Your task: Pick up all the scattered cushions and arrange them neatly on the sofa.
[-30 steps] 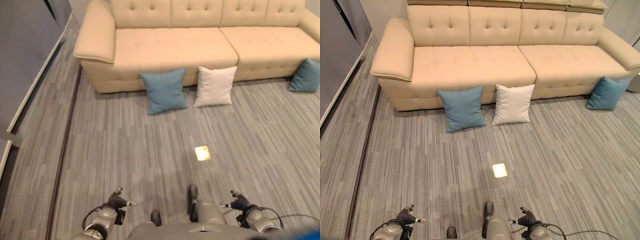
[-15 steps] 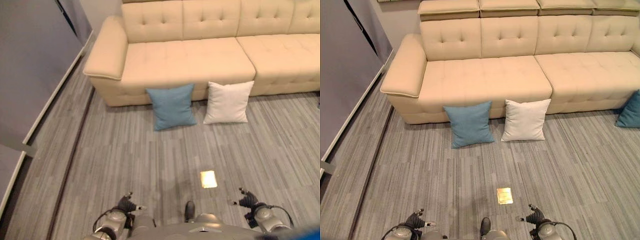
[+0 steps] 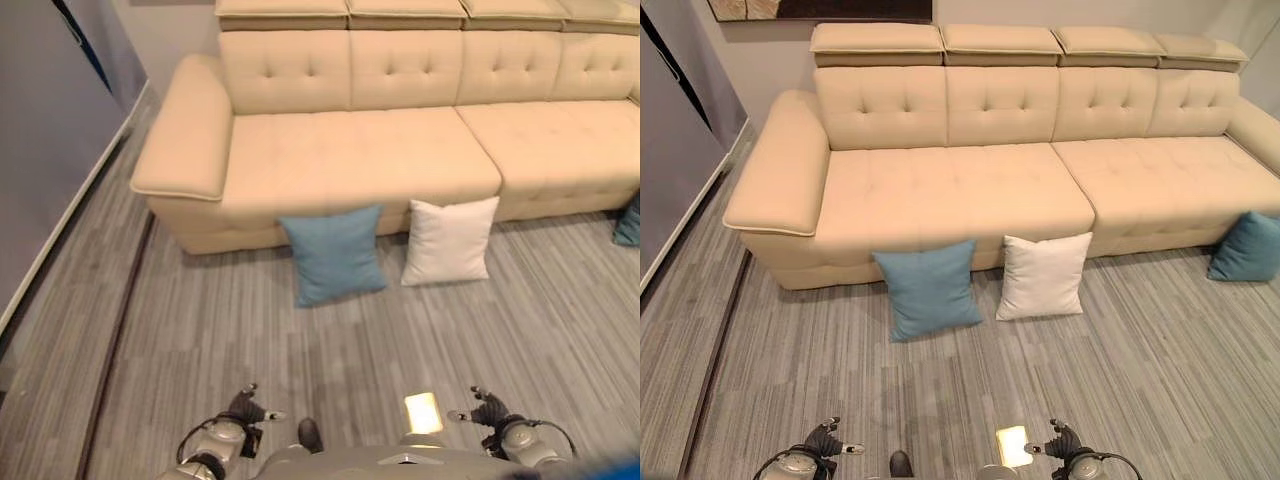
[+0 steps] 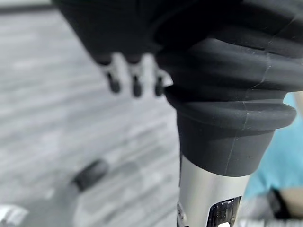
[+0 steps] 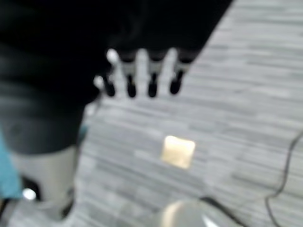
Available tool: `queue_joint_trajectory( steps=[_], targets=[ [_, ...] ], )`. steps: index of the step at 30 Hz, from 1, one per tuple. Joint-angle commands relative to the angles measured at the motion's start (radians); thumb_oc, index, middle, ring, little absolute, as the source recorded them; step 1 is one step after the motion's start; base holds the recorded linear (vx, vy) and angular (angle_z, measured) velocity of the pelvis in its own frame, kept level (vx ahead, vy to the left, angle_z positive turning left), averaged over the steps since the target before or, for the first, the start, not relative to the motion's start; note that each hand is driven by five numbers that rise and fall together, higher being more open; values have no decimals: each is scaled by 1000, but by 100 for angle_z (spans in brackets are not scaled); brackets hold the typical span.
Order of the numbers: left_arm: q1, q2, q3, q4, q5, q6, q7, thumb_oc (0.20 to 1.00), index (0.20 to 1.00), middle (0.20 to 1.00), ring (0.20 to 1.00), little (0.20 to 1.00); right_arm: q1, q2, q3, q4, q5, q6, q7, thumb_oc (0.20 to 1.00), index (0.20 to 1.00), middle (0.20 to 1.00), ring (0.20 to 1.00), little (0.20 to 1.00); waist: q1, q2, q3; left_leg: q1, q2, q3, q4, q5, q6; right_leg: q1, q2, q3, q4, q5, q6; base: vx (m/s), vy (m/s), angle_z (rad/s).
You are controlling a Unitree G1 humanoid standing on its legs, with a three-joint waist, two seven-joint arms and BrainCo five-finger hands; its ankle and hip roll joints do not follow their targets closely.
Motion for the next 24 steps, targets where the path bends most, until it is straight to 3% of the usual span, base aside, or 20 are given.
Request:
queue_joint_trajectory(
  steps=[1, 2, 4, 5, 6, 10, 12, 14, 15, 16, 17, 18, 21, 23, 24],
  targets=[
    [-4, 8, 14, -25, 35, -9, 19, 1000, 1000, 1000, 1000, 1000, -49, -33, -2, -17, 1, -8, -10, 1000, 1000, 1000, 1000, 1000, -14, 35, 43, 49, 5, -20, 101, -141, -44, -57, -39, -52, -76, 282, 14, 684, 140, -27],
    [-9, 12, 10, -25, 41, -10, 16, 1000, 1000, 1000, 1000, 1000, -56, -39, 2, -20, -4, -6, -10, 1000, 1000, 1000, 1000, 1000, -23, 37, 49, 79, 0, -30, 89, -166, -56, -89, -48, -75, -153, 242, 19, 152, -49, -49],
    [-11, 13, 8, -23, 46, -11, 14, 1000, 1000, 1000, 1000, 1000, -59, -42, 1, -20, -5, -5, -10, 1000, 1000, 1000, 1000, 1000, -33, 35, 55, 80, 1, -30, 96, -162, -59, -108, -45, -95, -226, 263, 8, 248, -127, -37],
    [-18, 12, 6, -20, 53, -12, 11, 1000, 1000, 1000, 1000, 1000, -59, -47, -6, -23, -3, -4, -11, 1000, 1000, 1000, 1000, 1000, -54, 27, 65, 109, -5, -49, 96, -184, -73, -134, -31, -78, -365, 282, 19, 395, -206, 3],
    [-22, 12, 8, -20, 57, -15, 12, 1000, 1000, 1000, 1000, 1000, -59, -49, -8, -24, -4, -4, -11, 1000, 1000, 1000, 1000, 1000, -63, 24, 70, 118, -7, -59, 99, -193, -80, -140, -21, -60, -427, 298, 29, 300, -167, 21],
    [-24, 10, 16, -9, 67, -20, 12, 1000, 1000, 1000, 1000, 1000, -55, -56, -5, -23, -12, -3, -6, 1000, 1000, 1000, 1000, 1000, -73, 15, 69, 143, -18, -77, 103, -218, -88, -143, -14, -31, -490, 322, 42, 224, -136, 35],
    [-7, -3, 20, 0, 64, -19, 11, 1000, 1000, 1000, 1000, 1000, -33, -61, -7, -16, -16, -1, -2, 1000, 1000, 1000, 1000, 1000, -76, 16, 55, 165, -11, -96, 127, -239, -103, -122, 0, -13, -459, 319, 25, 340, -228, 43],
    [-1, -7, 21, 1, 61, -20, 10, 1000, 1000, 1000, 1000, 1000, -22, -64, -10, -16, -13, -3, -2, 1000, 1000, 1000, 1000, 1000, -78, 15, 50, 155, -3, -102, 163, -233, -114, -113, 3, -14, -461, 314, 16, 207, -172, 39],
    [0, -14, 17, -1, 56, -21, 10, 1000, 1000, 1000, 1000, 1000, -15, -69, -17, -13, -5, -7, -5, 1000, 1000, 1000, 1000, 1000, -82, 17, 50, 136, 12, -97, 222, -211, -142, -93, 11, -22, -465, 304, 4, 212, -227, 41],
    [-2, -18, 12, -2, 55, -20, 10, 1000, 1000, 1000, 1000, 1000, -11, -71, -21, -10, 0, -7, -4, 1000, 1000, 1000, 1000, 1000, -82, 11, 52, 109, 27, -87, 295, -183, -162, -78, 11, -25, -468, 295, -8, 189, -323, 38],
    [-13, -20, 0, -19, 42, -18, 8, 1000, 1000, 1000, 1000, 1000, -10, -76, -21, -1, 13, -8, -10, 1000, 1000, 1000, 1000, 1000, -76, -10, 67, 6, 75, -70, 491, -112, -203, -38, 14, -43, -480, 271, -42, 151, -310, 43],
    [-18, -21, -5, -27, 36, -17, 10, 1000, 1000, 1000, 1000, 1000, -8, -77, -19, 5, 19, -5, -12, 1000, 1000, 1000, 1000, 1000, -68, -22, 76, -26, 93, -54, 539, -92, -203, -18, 16, -50, -486, 257, -55, 78, -227, 40],
    [-24, -20, -11, -38, 25, -16, 10, 1000, 1000, 1000, 1000, 1000, -6, -75, -14, 19, 27, 0, -13, 1000, 1000, 1000, 1000, 1000, -54, -34, 83, -73, 115, -34, 538, -97, -188, 8, 23, -57, -493, 239, -66, 92, -105, 5],
    [-16, -18, -10, -40, 27, -14, 11, 1000, 1000, 1000, 1000, 1000, 0, -72, -11, 21, 31, -4, -14, 1000, 1000, 1000, 1000, 1000, -43, -35, 76, -70, 132, 1, 376, -137, -163, 40, 32, -65, -505, 214, -57, 205, -20, 13],
    [-16, -18, -10, -40, 27, -14, 11, 1000, 1000, 1000, 1000, 1000, 1, -72, -11, 21, 31, -4, -14, 1000, 1000, 1000, 1000, 1000, -42, -36, 76, -69, 131, 1, 374, -136, -162, 41, 31, -64, -505, 214, -57, 231, 60, 18]
  ],
)
